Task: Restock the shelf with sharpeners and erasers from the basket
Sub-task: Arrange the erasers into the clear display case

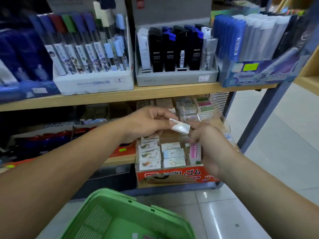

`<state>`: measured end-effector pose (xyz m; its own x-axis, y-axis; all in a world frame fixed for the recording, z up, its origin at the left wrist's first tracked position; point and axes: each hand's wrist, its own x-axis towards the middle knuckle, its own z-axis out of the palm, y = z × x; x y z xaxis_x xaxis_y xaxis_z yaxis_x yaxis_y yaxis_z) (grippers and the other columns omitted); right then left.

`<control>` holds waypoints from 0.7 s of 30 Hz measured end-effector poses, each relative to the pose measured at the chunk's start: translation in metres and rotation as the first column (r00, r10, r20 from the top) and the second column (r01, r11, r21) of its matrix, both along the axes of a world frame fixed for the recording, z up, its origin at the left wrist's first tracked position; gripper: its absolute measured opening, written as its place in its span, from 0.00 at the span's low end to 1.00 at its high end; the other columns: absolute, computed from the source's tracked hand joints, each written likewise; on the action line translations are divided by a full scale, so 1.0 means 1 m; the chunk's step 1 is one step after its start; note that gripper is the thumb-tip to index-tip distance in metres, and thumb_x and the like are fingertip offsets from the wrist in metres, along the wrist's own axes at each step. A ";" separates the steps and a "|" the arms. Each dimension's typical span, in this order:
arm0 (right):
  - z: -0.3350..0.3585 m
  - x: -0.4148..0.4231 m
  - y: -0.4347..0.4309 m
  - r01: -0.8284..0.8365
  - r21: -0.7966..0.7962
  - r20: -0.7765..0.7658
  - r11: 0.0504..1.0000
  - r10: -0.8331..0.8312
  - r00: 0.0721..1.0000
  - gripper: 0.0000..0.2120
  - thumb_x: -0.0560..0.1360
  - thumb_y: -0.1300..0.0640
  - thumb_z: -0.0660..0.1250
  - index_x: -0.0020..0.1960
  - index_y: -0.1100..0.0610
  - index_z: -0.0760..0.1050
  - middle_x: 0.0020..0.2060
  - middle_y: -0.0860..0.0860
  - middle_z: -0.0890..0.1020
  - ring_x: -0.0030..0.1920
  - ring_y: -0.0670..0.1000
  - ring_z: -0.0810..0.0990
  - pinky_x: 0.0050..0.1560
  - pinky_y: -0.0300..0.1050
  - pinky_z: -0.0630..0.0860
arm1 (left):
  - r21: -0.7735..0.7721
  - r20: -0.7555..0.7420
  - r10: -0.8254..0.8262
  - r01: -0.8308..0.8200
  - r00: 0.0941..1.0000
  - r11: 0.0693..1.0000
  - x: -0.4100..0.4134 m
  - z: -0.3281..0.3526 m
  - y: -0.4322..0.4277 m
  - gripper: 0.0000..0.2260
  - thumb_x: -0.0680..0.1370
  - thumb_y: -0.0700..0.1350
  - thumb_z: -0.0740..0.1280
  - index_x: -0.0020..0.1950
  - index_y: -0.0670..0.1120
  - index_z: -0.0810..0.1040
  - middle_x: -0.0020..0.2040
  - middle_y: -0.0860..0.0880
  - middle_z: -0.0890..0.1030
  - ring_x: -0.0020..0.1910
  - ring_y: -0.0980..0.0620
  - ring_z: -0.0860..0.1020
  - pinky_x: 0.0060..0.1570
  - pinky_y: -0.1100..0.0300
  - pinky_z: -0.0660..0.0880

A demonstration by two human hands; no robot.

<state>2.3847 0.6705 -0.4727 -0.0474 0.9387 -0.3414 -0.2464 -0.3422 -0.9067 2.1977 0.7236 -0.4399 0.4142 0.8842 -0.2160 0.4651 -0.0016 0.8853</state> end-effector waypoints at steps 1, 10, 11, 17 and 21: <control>-0.005 -0.005 0.005 -0.009 0.008 -0.004 1.000 0.009 1.000 0.34 0.61 0.71 0.63 0.64 0.56 0.82 0.62 0.68 0.81 0.60 0.66 0.82 0.60 0.72 0.80 | -0.003 0.006 0.034 -0.034 0.999 0.999 -0.011 -0.002 0.001 0.07 0.81 0.43 0.70 0.58 0.50 0.84 0.47 0.49 0.86 0.41 0.56 0.83 0.39 0.63 0.78; -0.019 -0.045 -0.009 0.123 0.026 -0.010 0.992 -0.122 0.992 0.23 0.74 0.78 0.68 0.61 0.56 0.79 0.47 0.55 0.88 0.52 0.56 0.88 0.47 0.50 0.83 | 0.200 -0.066 0.257 -0.240 0.964 0.950 -0.062 -0.037 -0.022 0.05 0.79 0.43 0.73 0.51 0.54 0.86 0.43 0.53 0.85 0.40 0.63 0.82 0.39 0.67 0.77; -0.019 -0.047 -0.014 0.147 0.031 -0.003 0.989 -0.147 0.989 0.21 0.75 0.77 0.69 0.60 0.56 0.79 0.45 0.54 0.89 0.51 0.57 0.88 0.49 0.55 0.84 | 0.247 -0.066 0.294 -0.270 0.953 0.931 -0.065 -0.041 -0.027 0.05 0.79 0.44 0.73 0.51 0.54 0.85 0.42 0.54 0.84 0.38 0.65 0.80 0.36 0.70 0.74; -0.009 -0.041 -0.030 0.218 0.037 0.052 0.975 -0.220 0.974 0.21 0.77 0.72 0.70 0.65 0.54 0.79 0.53 0.54 0.87 0.39 0.50 0.85 0.29 0.41 0.79 | 0.339 -0.006 0.485 -0.454 0.875 0.824 -0.068 -0.053 -0.037 0.04 0.81 0.45 0.71 0.54 0.53 0.82 0.41 0.51 0.82 0.41 0.54 0.79 0.42 0.59 0.78; -0.013 -0.039 -0.023 0.215 0.079 0.071 0.973 -0.221 0.973 0.18 0.78 0.67 0.73 0.63 0.53 0.79 0.49 0.53 0.88 0.51 0.54 0.87 0.58 0.61 0.83 | 0.383 0.017 0.421 -0.395 0.907 0.835 -0.057 -0.055 -0.028 0.06 0.82 0.43 0.69 0.58 0.51 0.80 0.41 0.53 0.82 0.39 0.60 0.81 0.40 0.65 0.79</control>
